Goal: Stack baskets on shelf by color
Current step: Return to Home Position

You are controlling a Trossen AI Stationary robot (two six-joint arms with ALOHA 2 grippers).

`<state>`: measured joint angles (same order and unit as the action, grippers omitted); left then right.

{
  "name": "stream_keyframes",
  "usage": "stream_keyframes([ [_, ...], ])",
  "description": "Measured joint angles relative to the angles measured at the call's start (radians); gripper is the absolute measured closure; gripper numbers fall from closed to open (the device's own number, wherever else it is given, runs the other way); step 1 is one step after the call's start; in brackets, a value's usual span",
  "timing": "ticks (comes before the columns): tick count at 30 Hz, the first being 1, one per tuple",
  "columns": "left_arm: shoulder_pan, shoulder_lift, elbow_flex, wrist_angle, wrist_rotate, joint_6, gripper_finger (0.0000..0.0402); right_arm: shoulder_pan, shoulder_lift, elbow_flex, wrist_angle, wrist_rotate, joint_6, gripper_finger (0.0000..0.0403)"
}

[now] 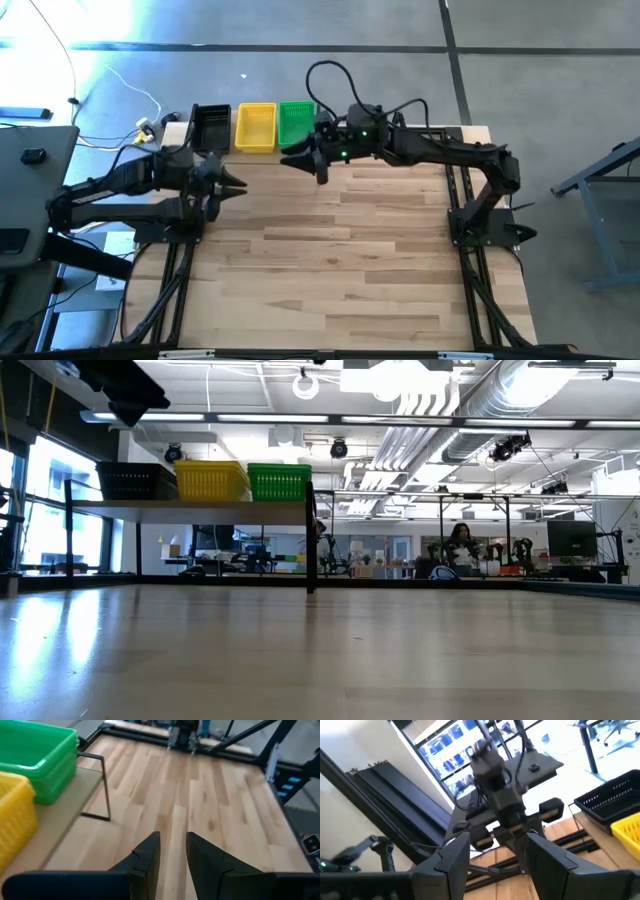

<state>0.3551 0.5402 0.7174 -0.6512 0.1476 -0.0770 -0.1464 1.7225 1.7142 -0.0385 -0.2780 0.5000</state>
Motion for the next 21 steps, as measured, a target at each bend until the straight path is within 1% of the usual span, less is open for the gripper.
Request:
stream_keyframes([
  [6, -0.06, -0.139, -0.171, 0.127, -0.002, -0.027, 0.0316, 0.036, -0.05, 0.0, -0.009, 0.021, 0.022, 0.0233],
  [10, -0.096, -0.225, -0.257, 0.177, -0.002, -0.046, 0.0316, 0.054, -0.1, 0.0, -0.032, 0.053, 0.018, 0.0233],
  [15, -0.14, -0.321, -0.329, 0.252, -0.002, -0.062, 0.0316, 0.081, -0.169, 0.001, -0.105, 0.138, -0.009, 0.0233],
  [21, -0.175, -0.405, -0.366, 0.291, -0.002, -0.066, 0.0316, 0.11, -0.266, 0.001, -0.237, 0.23, -0.011, 0.0233],
])
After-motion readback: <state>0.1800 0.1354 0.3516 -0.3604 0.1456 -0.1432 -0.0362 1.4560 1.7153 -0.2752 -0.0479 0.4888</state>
